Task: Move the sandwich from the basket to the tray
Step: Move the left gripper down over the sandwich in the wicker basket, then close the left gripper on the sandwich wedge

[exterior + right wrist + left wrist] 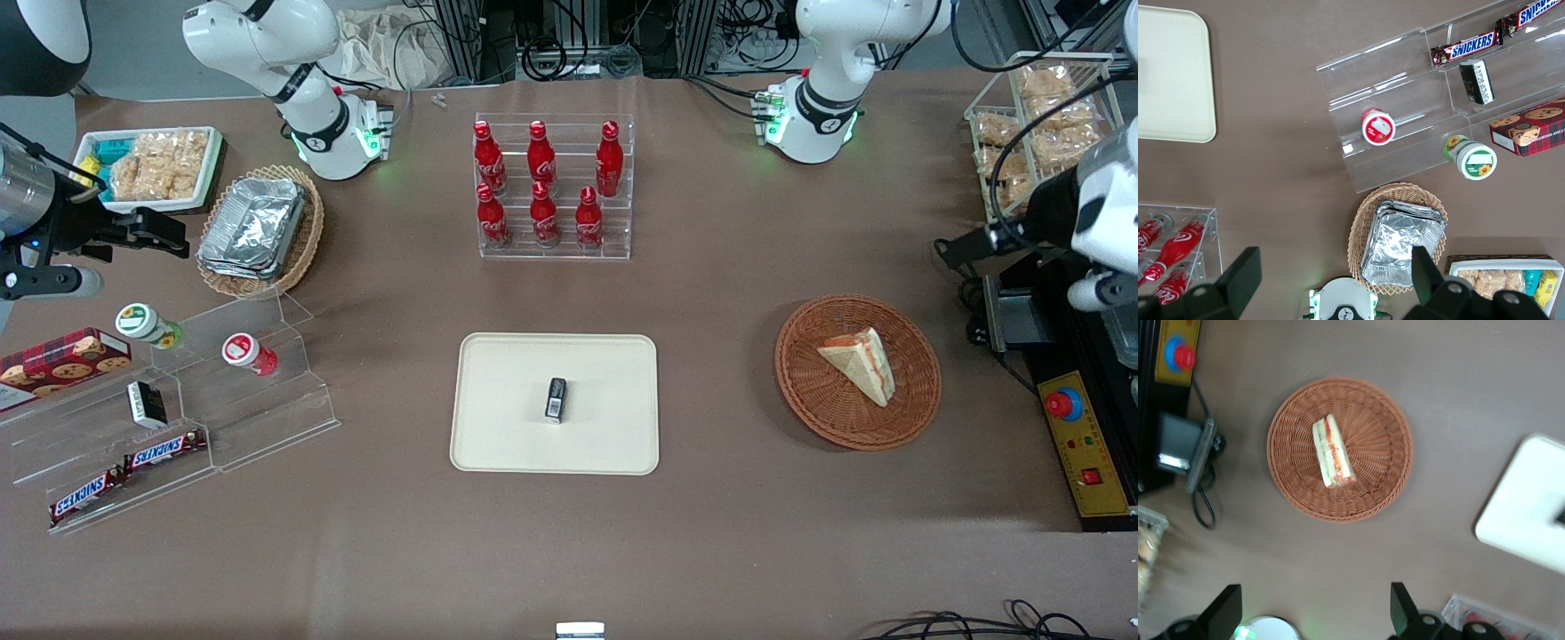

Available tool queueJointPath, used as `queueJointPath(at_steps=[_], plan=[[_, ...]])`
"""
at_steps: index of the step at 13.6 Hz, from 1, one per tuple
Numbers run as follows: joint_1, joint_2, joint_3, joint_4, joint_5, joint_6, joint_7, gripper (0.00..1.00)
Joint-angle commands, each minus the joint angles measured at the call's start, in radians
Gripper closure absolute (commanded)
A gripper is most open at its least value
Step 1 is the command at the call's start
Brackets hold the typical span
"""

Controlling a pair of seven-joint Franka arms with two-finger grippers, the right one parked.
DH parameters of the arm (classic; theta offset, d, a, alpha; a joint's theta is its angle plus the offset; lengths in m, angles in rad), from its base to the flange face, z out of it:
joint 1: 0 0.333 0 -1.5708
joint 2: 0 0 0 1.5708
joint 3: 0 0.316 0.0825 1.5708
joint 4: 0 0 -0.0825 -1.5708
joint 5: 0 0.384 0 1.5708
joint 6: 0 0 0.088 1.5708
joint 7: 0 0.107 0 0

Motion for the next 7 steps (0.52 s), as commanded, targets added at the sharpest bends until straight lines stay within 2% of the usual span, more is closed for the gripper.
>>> queueJointPath(at_steps=[1,3,7], plan=[[0.0,0.013,-0.001,-0.156,0.002,0.145,-0.165,0.0],[0.012,0.016,-0.001,-0.289,0.002,0.317,-0.24,0.0],[0.015,0.051,0.003,-0.515,0.002,0.63,-0.272,0.0]])
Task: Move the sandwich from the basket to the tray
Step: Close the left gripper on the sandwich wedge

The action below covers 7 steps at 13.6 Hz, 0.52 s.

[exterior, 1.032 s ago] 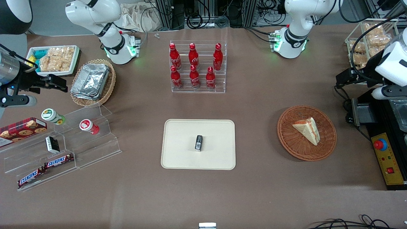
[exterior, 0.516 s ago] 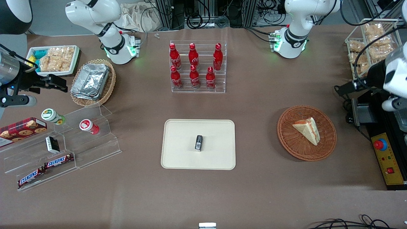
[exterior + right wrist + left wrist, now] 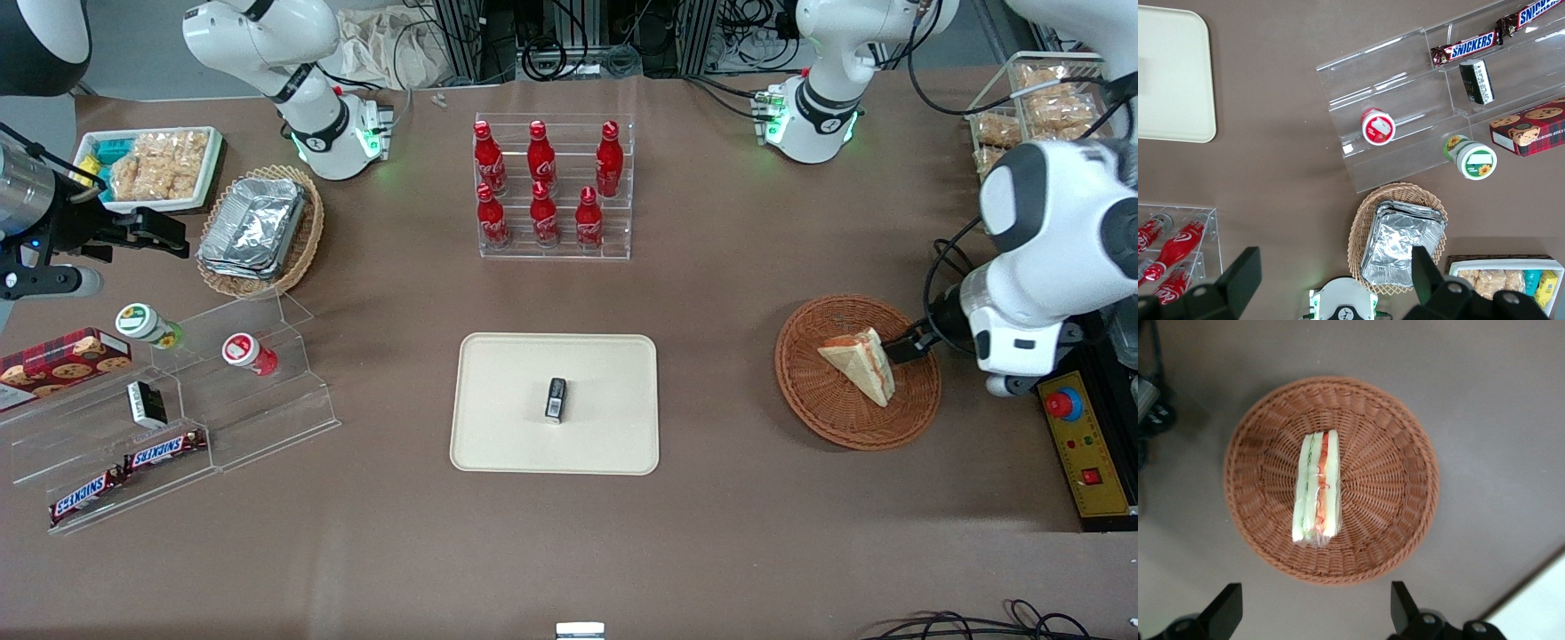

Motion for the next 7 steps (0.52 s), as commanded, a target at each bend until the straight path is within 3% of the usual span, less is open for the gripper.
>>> queueJointPath(at_steps=[1,6,7], plan=[[0.003,0.013,0.005,-0.132,0.002,0.168,-0.04,0.0],[0.003,0.153,0.035,-0.218,0.002,0.418,-0.04,0.0],[0.003,0.179,0.035,-0.217,0.001,0.443,-0.04,0.06]])
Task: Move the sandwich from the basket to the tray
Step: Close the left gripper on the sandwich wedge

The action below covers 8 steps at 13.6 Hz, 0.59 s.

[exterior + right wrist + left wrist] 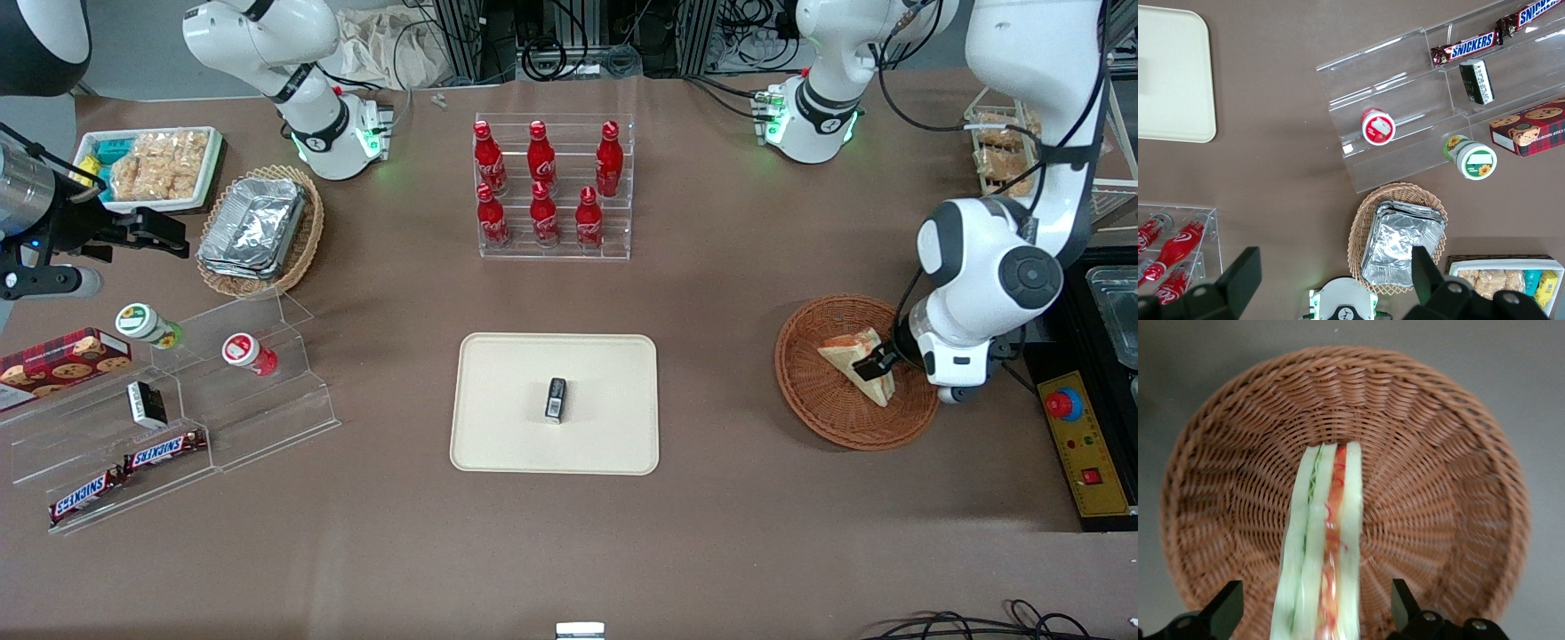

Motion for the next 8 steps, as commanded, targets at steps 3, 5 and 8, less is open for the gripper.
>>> queueJointPath(at_steps=[3,5,8], plan=[[0.001,0.064,0.0,-0.015,0.003,0.081,-0.023,1.0],[0.001,0.062,0.0,-0.021,0.003,0.081,-0.022,1.0],[0.029,-0.042,0.006,-0.009,0.003,-0.009,-0.011,1.0]])
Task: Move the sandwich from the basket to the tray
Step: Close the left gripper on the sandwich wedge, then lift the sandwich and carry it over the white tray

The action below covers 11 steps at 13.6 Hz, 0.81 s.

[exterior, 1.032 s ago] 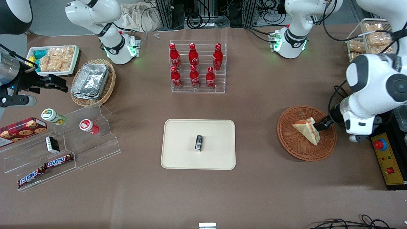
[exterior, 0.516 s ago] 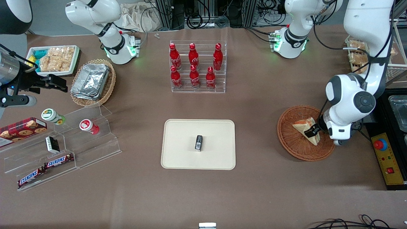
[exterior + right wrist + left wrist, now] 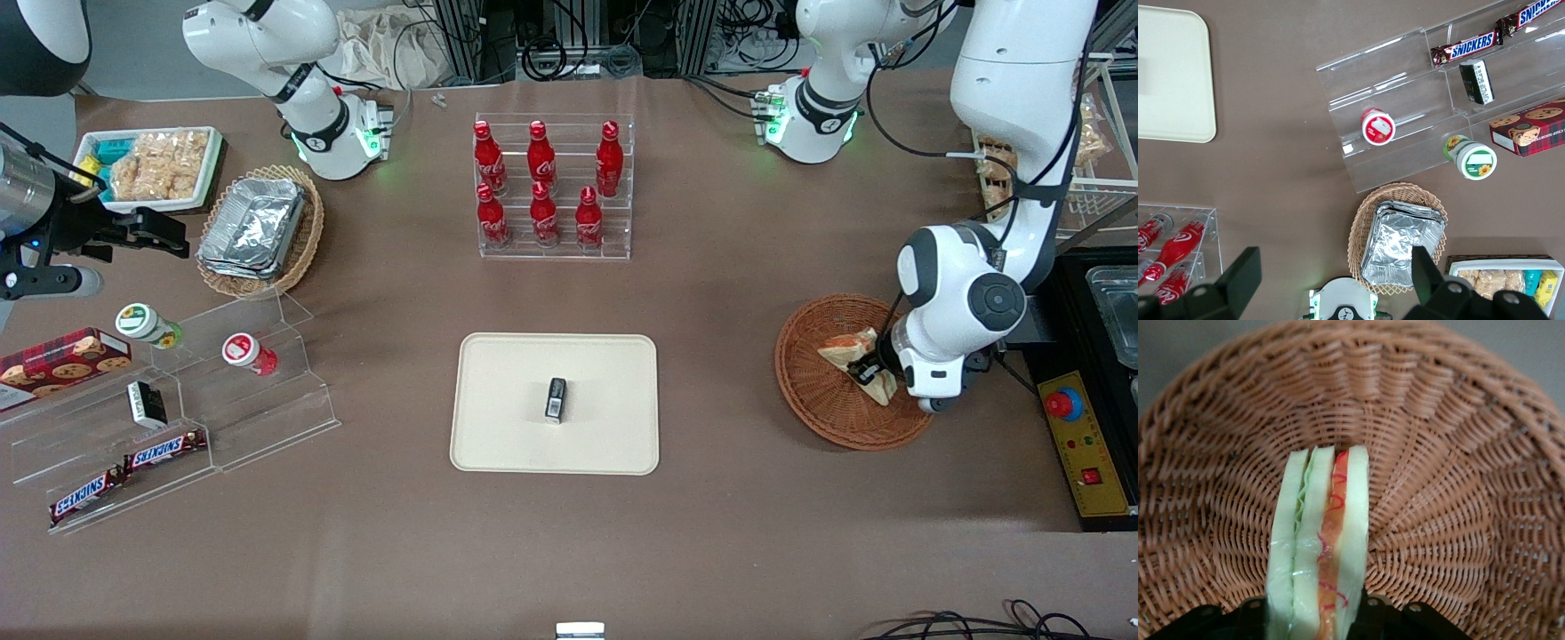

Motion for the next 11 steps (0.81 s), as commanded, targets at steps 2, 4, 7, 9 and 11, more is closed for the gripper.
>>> queueJointPath(at_steps=[2,4,7,9,11], plan=[[0.021,-0.206,0.0,0.068,0.001,-0.3,0.04,1.0],[0.004,-0.241,-0.019,0.209,-0.003,-0.515,0.121,1.0],[-0.008,-0.234,-0.132,0.354,-0.016,-0.679,0.343,1.0],[-0.008,-0.212,-0.235,0.385,-0.017,-0.658,0.388,1.0],[-0.03,-0.148,-0.316,0.432,-0.017,-0.63,0.377,1.0]])
